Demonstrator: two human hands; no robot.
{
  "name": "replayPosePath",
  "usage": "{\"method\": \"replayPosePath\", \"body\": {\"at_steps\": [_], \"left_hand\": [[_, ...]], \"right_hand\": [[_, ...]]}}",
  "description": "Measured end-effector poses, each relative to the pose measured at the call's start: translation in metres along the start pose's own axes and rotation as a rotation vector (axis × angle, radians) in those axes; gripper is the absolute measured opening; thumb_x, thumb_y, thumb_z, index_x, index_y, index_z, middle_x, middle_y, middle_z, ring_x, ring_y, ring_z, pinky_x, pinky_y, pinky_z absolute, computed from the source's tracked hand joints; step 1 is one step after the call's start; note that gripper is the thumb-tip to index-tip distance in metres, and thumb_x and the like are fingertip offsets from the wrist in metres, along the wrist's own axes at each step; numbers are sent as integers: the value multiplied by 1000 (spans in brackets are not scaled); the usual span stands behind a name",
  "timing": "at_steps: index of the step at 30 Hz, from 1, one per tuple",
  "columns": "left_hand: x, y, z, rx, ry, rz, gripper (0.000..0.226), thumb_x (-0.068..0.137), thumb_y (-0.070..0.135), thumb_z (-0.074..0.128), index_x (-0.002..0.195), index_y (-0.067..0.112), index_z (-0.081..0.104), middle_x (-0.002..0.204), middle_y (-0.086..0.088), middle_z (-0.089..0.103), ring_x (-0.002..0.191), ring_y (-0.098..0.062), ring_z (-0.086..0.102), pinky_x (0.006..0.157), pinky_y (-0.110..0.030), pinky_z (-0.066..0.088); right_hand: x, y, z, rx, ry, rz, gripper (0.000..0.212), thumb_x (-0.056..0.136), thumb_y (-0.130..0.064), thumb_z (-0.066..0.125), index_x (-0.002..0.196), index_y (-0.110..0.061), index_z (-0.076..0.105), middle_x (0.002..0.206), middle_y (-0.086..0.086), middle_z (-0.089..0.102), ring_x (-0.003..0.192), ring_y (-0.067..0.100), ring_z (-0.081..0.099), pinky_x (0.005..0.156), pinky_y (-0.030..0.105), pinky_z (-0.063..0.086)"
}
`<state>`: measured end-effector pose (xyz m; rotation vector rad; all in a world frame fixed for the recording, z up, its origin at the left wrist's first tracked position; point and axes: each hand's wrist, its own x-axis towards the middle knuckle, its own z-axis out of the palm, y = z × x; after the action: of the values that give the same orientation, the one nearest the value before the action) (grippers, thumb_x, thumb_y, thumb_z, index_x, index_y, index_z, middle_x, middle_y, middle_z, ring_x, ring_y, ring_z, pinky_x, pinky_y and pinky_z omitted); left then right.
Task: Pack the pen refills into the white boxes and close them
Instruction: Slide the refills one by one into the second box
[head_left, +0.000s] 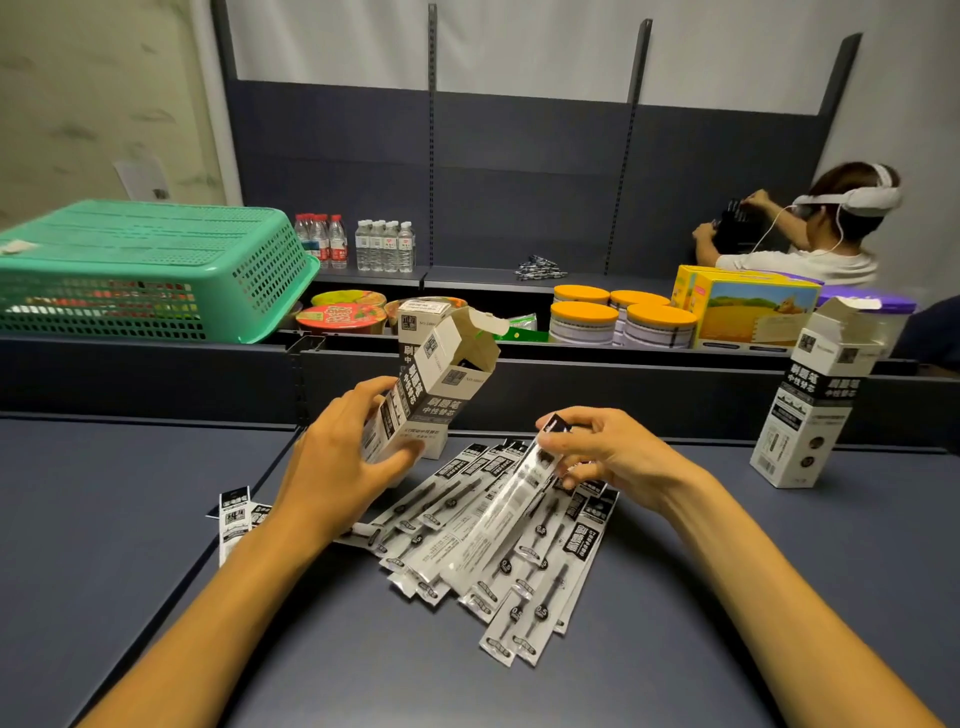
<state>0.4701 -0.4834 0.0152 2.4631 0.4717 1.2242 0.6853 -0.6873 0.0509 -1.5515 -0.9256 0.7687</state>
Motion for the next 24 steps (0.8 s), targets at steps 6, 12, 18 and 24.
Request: {"method": "replayPosePath", "body": {"at_steps": [6,12,18,24], "left_hand": [[1,-1,0,0,-2,2,68,76,44,74,135,32,41,119,5,61,104,-10,57,82,-33,54],[1,-2,1,4,-7,-2,68,76,49,71,135,36,40,119,5,61,105,-10,57,82,-34,54],[1,-1,1,-2,-4,-5,68,75,49,71,135,35,40,118,4,61,105,-12,57,82,-37,55],[1,-1,0,-5,-1,-4,68,75,47,72,134,36,40,117,5,61,104,-11,57,82,-37,55]], "right_hand": [[0,2,5,-69,-46,39,16,84,-4,71,99,-1,69,100,19,72,91,29,71,72,28,55],[-2,3,9,-97,-74,40,13,92,-15,66,102,-8,63,97,19,71,77,30,69,64,33,59],[-3,-2,10,6,-117,118,42,84,-20,74,120,-8,57,95,19,72,76,29,69,64,31,58],[-3,-3,9,78,-158,112,49,76,6,74,121,2,55,89,19,70,76,25,68,69,31,60]]}}
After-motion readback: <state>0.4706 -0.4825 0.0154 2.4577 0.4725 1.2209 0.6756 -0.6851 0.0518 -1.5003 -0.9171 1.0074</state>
